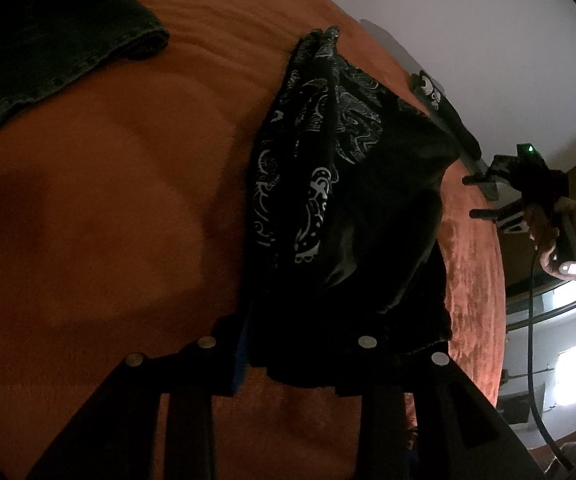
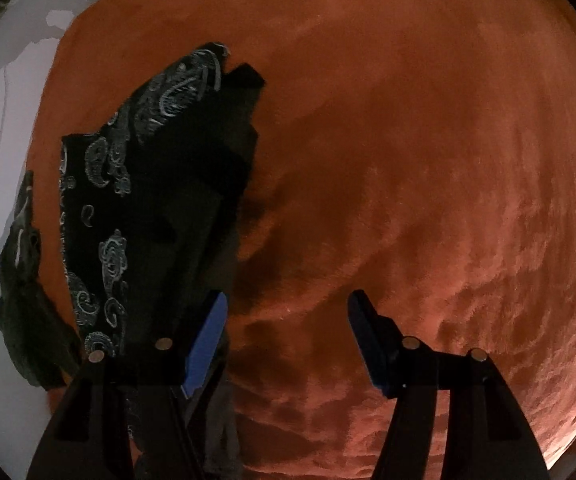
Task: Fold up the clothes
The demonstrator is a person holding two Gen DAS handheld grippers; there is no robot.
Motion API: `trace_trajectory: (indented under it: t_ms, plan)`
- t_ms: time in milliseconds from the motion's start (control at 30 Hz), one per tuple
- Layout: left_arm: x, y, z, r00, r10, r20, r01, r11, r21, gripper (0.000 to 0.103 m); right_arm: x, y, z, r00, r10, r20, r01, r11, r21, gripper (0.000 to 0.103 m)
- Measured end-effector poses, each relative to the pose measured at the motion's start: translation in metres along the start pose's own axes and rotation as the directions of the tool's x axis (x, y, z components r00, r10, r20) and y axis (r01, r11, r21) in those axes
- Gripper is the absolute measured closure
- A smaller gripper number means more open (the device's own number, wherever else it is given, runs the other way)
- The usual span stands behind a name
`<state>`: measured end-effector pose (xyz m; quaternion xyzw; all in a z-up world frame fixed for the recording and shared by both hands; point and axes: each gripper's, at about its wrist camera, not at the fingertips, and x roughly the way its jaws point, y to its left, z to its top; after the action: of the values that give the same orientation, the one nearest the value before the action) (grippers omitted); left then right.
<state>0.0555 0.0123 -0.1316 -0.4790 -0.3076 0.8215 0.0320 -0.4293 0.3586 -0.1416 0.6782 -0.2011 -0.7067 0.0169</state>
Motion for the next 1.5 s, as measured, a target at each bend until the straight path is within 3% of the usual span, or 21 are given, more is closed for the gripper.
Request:
trace_trajectory:
  t_ms: [167, 567, 1000, 1367, 1500]
  plan:
    - [-0.001, 0.000, -0.001, 1.000, 0.003, 0.000, -0.003, 1.000, -0.002, 0.070, 0.002, -0.011, -0.006, 0.999, 0.036, -0.029, -0.034, 0.998, 0.062, 0.041]
    - [-0.002, 0.001, 0.000, 1.000, 0.001, -0.001, -0.001, 1.000, -0.008, 0.070, 0.002, 0.012, -0.012, 0.998, 0.044, -0.040, -0.044, 0.999, 0.012, 0.041]
    - [-0.002, 0.001, 0.000, 1.000, -0.002, -0.003, 0.002, 1.000, -0.016, 0.069, -0.013, 0.024, -0.033, 0.994, 0.068, 0.080, -0.060, 0.993, -0.099, 0.041]
    - [-0.002, 0.003, 0.001, 1.000, -0.005, -0.001, 0.005, 1.000, -0.026, 0.068, -0.030, 0.056, -0.034, 0.979, 0.033, 0.202, 0.012, 0.976, -0.219, 0.041]
    - [-0.002, 0.003, 0.000, 1.000, -0.006, -0.004, 0.006, 1.000, -0.026, 0.068, -0.030, 0.070, -0.042, 0.978, 0.043, 0.204, 0.013, 0.963, -0.269, 0.041]
